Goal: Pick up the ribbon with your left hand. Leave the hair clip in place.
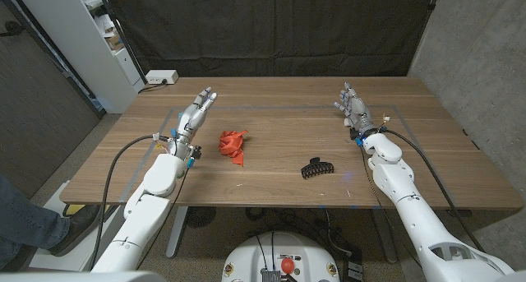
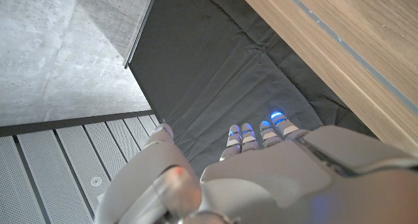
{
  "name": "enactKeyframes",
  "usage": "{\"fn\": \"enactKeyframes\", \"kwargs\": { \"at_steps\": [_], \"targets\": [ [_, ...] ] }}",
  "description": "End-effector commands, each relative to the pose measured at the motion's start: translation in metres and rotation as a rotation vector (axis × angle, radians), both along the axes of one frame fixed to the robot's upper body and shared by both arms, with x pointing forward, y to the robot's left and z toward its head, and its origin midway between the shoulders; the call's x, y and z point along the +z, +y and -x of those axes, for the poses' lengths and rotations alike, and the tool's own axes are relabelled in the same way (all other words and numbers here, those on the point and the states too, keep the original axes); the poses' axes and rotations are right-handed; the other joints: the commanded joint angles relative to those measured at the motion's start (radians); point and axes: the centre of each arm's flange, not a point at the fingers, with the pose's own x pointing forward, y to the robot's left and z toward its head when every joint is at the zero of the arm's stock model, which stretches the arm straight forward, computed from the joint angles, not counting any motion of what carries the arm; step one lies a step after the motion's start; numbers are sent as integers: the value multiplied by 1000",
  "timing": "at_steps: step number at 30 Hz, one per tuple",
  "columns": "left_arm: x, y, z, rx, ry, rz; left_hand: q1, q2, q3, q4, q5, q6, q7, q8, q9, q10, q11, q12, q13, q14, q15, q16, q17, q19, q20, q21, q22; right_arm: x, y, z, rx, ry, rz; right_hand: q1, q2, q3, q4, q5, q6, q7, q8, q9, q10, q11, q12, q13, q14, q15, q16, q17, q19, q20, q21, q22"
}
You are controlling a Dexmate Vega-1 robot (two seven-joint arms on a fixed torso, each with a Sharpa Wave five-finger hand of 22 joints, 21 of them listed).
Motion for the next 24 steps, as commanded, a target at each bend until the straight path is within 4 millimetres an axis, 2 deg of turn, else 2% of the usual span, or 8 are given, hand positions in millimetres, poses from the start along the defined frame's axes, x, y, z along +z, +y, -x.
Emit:
{"fn": "enactKeyframes", "kwargs": {
  "at_steps": [1,7,24],
  "targets": [
    [-7,-7,10,57,-21,-57,16,2,4,-10,-2,2,2,5,5,4,3,-1,-1,3,-2,2,2,-117,8,-2,4,-1,0,2,-5,0,-9,3,6,0,-7,4,11,2,4,-1,4,2,-2,1,8,2,3,1,7,4,-7,6],
    [-9,-10,17,110,-47,-91,23,5,7,-16,-3,2,0,4,5,4,-6,-2,-1,3,-2,1,2,-116,10,-6,4,-3,-1,3,-5,4,-12,3,6,0,-8,4,13,2,4,-1,5,3,-4,2,8,2,2,0,8,5,-10,6],
    [-9,-14,30,242,-83,-196,41,11,14,-31,-4,3,-6,4,5,7,-7,-3,0,9,-3,1,1,-114,13,-16,5,-2,0,3,-1,-2,-17,0,8,-3,-7,4,21,4,6,-1,18,5,-6,2,15,2,5,-1,14,6,-18,6]
  ]
}}
